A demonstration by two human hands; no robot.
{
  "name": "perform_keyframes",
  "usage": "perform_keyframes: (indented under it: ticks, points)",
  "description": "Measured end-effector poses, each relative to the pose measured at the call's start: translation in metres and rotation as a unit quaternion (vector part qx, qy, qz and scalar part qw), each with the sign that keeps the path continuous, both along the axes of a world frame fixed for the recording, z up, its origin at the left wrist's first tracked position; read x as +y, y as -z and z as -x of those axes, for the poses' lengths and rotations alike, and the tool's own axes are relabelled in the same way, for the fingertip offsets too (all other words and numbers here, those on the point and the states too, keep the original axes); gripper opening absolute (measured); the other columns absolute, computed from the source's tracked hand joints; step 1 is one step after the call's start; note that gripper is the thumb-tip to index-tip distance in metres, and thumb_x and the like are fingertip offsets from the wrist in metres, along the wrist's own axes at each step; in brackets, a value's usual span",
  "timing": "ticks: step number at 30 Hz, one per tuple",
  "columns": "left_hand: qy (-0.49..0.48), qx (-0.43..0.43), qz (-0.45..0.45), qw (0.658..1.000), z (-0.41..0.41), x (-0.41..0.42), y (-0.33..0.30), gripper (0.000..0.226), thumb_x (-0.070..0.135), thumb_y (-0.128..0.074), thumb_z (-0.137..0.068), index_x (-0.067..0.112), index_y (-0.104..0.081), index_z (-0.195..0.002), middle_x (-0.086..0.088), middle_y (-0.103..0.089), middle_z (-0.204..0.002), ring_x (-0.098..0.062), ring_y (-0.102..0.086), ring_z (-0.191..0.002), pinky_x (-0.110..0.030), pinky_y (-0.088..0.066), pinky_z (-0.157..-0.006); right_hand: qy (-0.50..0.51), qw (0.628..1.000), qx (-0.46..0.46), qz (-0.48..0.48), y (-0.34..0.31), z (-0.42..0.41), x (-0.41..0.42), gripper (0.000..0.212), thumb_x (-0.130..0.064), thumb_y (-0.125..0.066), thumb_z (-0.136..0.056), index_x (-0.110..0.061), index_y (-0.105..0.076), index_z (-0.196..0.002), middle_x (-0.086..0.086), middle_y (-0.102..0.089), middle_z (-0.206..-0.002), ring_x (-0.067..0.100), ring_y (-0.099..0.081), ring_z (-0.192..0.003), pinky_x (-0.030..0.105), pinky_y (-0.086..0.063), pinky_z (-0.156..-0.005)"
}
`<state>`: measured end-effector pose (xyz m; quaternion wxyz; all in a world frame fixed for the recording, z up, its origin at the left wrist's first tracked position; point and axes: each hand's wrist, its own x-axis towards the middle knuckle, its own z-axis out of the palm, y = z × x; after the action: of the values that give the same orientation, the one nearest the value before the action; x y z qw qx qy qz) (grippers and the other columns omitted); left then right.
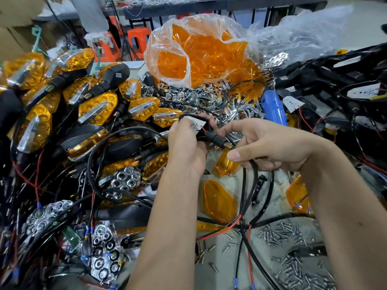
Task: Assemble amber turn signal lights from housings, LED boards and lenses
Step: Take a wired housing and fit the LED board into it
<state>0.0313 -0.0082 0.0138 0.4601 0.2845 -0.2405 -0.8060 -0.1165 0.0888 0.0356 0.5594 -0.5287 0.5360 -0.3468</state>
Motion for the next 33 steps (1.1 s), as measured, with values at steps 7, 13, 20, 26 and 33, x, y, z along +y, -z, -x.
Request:
perform_keyframes:
  ticks: [7,13,20,26,33]
  points:
    - [0.021,0.059,-0.021,0.998,-0.001,0.004,-0.006,0.023,-0.002,-0.032,-0.101,0.0,-0.055,-0.099,-0.016,-0.064,-0.082,-0.019,-0.063,-0.061,-0.033,-0.056,-0.07,-0.019,0.994,-0.096,0.042,0.0,0.006,0.005,0.069,-0.014,-0.08,-0.081,-0.011,-0.048,-0.142,0.006,-0.055,-0.058,0.007,-0.042,-0.036,0.014,-0.031,-0.034]
    - [-0.008,0.09,-0.067,0.994,-0.004,0.003,-0.008,0.023,-0.004,-0.031,-0.101,-0.003,-0.052,-0.11,-0.022,-0.06,-0.097,-0.022,-0.063,-0.065,-0.032,-0.056,-0.064,-0.043,0.989,-0.124,0.074,-0.001,0.001,0.009,0.064,-0.018,-0.07,-0.086,-0.021,-0.049,-0.146,0.009,-0.053,-0.063,0.03,-0.07,-0.059,0.042,-0.055,-0.053]
    - [-0.022,0.091,-0.073,0.993,-0.007,0.002,-0.016,0.02,-0.004,-0.032,-0.102,-0.002,-0.051,-0.102,-0.021,-0.059,-0.089,-0.023,-0.062,-0.055,-0.03,-0.057,-0.058,-0.07,0.981,-0.161,0.082,0.001,0.009,0.009,0.049,-0.014,-0.061,-0.096,-0.019,-0.053,-0.145,0.007,-0.051,-0.065,0.011,-0.053,-0.039,0.013,-0.03,-0.033]
    - [-0.037,0.102,-0.074,0.991,-0.004,-0.002,-0.014,0.018,-0.004,-0.032,-0.103,-0.002,-0.047,-0.111,-0.022,-0.056,-0.096,-0.027,-0.06,-0.067,-0.032,-0.057,-0.055,0.004,0.981,-0.18,0.073,0.004,0.009,0.003,0.035,-0.014,-0.056,-0.102,-0.008,-0.053,-0.137,0.004,-0.042,-0.06,0.006,-0.034,-0.033,0.016,-0.031,-0.035]
    - [0.046,0.018,-0.01,0.999,-0.007,-0.009,-0.001,0.02,-0.006,-0.033,-0.1,0.002,-0.052,-0.098,-0.014,-0.065,-0.073,-0.021,-0.063,-0.056,-0.028,-0.055,-0.056,0.104,0.993,-0.013,0.047,0.009,0.011,-0.002,0.045,-0.031,-0.07,-0.088,-0.004,-0.06,-0.123,0.013,-0.064,-0.069,0.015,-0.054,-0.042,0.017,-0.033,-0.032]
